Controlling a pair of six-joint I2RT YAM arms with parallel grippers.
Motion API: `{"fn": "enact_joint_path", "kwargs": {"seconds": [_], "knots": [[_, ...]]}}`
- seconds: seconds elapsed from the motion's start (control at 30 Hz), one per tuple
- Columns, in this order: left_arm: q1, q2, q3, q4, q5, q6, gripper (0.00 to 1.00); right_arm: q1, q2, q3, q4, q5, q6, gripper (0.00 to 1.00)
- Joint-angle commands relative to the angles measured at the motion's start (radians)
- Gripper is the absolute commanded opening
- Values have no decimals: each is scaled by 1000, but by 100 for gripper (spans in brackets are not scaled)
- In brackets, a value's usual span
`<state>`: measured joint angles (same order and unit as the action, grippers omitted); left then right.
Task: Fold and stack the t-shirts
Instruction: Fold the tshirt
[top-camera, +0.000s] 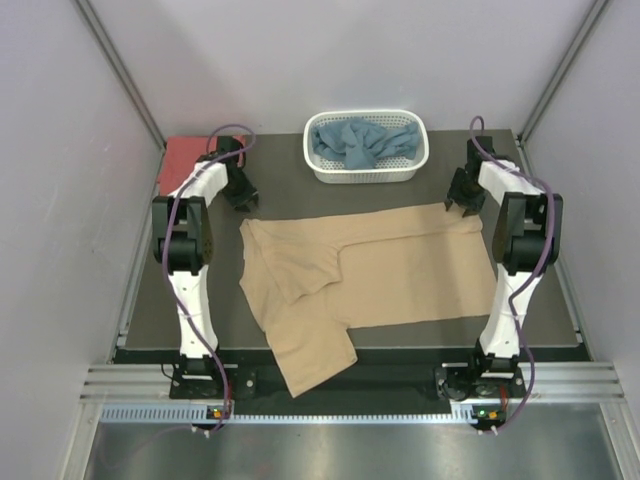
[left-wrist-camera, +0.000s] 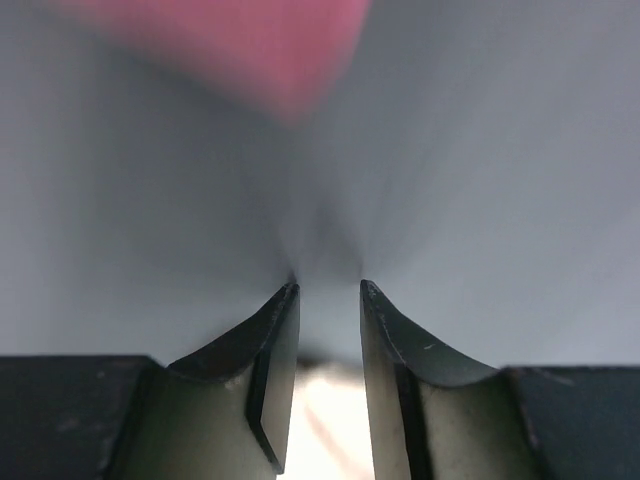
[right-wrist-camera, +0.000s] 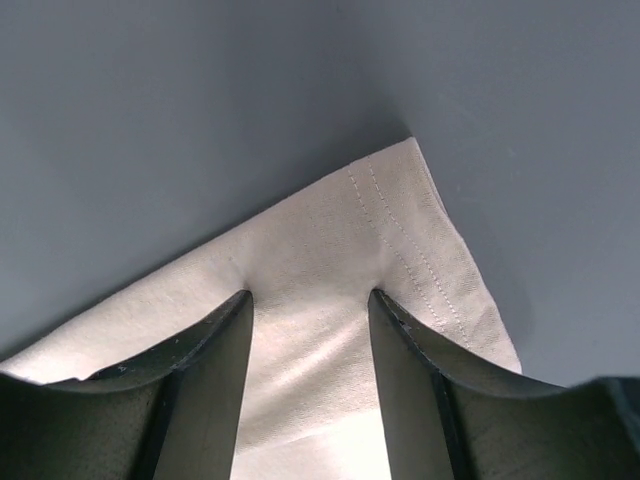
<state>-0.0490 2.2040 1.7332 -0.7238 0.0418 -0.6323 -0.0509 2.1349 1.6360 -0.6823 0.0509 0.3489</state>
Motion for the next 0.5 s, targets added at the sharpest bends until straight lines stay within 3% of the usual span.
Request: {"fn": "enact_joint_path", "kwargs": {"seconds": [0.0,0.1,0.23,0.33,0.47], "knots": [[40,135,70,101,-164,75,37,-26,114,31,79,-8,16,50],[38,160,166,72,-172,105,37,-26,126,59,66,-36,25,50],[23,68,215,44,-194,143,42,-24,103,97,20,-42,15,51],[9,-44,183,20,-204,140,48,-14,54,131,-28,0,-13,53],[1,-188,25,1,-163,143,58,16,-35,133,-69,20,-36,57]]}}
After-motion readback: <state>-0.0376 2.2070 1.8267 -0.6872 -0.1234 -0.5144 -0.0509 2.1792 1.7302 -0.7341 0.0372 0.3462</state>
